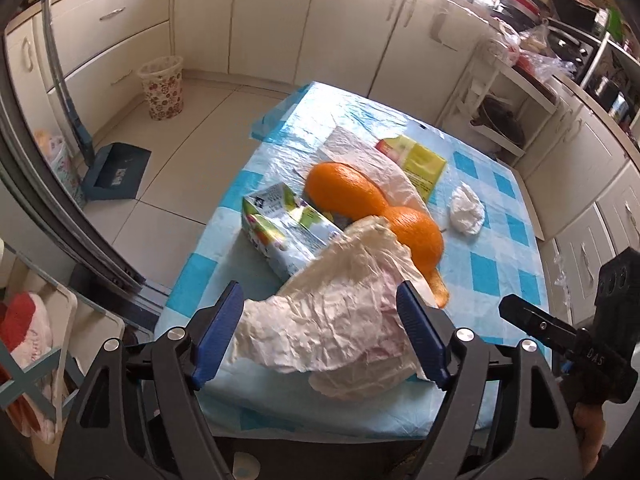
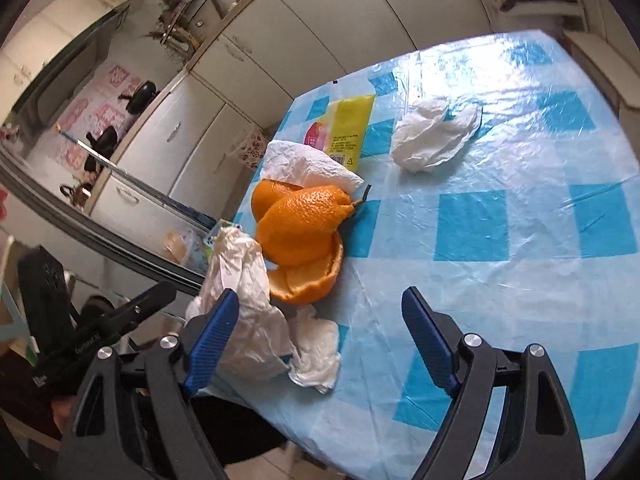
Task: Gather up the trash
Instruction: 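Return both tools to the table over the orange peels and carton, then grasp the orange peel with the right tool while the left tool grasps the milk carton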
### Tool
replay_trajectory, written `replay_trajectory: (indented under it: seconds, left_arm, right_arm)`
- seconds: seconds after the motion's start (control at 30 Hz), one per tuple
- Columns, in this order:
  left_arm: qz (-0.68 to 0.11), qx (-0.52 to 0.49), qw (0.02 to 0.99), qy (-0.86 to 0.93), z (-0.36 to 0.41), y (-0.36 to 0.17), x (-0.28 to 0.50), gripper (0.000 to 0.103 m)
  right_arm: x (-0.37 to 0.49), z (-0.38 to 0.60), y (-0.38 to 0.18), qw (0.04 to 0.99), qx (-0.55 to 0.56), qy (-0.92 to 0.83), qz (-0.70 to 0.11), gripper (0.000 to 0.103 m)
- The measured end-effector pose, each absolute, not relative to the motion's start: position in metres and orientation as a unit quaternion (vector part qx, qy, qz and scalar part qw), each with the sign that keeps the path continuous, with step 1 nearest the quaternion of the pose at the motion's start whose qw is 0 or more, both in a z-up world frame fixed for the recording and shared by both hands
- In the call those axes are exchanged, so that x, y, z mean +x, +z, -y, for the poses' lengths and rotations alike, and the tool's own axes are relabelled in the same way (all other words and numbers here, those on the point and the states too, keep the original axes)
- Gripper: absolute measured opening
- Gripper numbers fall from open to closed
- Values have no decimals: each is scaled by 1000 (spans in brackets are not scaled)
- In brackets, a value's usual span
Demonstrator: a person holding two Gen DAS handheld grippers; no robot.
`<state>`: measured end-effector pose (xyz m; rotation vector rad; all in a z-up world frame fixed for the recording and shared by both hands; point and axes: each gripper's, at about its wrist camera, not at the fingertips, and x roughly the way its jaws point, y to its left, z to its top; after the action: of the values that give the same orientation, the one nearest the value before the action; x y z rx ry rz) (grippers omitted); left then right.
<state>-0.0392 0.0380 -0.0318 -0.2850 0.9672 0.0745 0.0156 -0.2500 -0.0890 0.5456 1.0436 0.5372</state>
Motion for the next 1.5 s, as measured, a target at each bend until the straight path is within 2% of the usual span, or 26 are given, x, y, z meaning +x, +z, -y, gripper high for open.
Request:
replay_trajectory:
  seconds: [0.27,0.33,0.5,0.53,0.6,0.7,0.87,0.93,0.97,1.17,1.23,1.27,1.3,1.5]
  left_arm:
    - [-501,-214,835,78,-89,-66,1,76]
    - [-511,-227,826,72,-92,-73,10,76]
    - [-537,-207,815,61,-80,-82,41,76]
    - [-546,-201,811,57,-74,-87,48,76]
    - [-557,-195,806,47,-65,-93,58,76]
    - [-554,-190,810,20,-50,-93,68,75]
    - [-537,-179,824,-23,-31,-83,74,69]
    - [-537,-186,822,-42,-27,-82,73,59]
    - [-537,-188,821,-46,-26,-83,72,57]
    - [-551,-187,812,-42,-23,-92,70,57]
    - [-559,-179,810,-20,-24,-97,69,63]
    - [-559,-177,810,-13,-26,-98,68,65]
    - [-560,-177,809,-9,-29,-98,67,68]
    - [-572,-148,807,-12,-20,-104,73,73]
  right_arm:
    - [61,237,-126,733,371,247,-513,81]
    - [66,235,-130,730,379,244,-513,78]
    - [75,239,-125,724,396,268,-497,77]
    - [78,237,-126,718,401,277,-497,74]
    - [83,234,-131,703,404,288,-509,55]
    - [84,232,-132,692,414,301,-509,32]
    - [75,247,-113,708,417,306,-480,11]
    - [70,255,-111,714,417,305,-473,8]
    - [66,262,-108,718,417,304,-468,5]
    - [62,274,-111,707,426,312,-470,6]
    - [63,273,-120,695,431,303,-489,17]
    - [64,270,-124,690,433,300,-496,38]
    - [63,270,-127,688,434,296,-500,47]
    - [78,255,-137,670,453,302,-504,48]
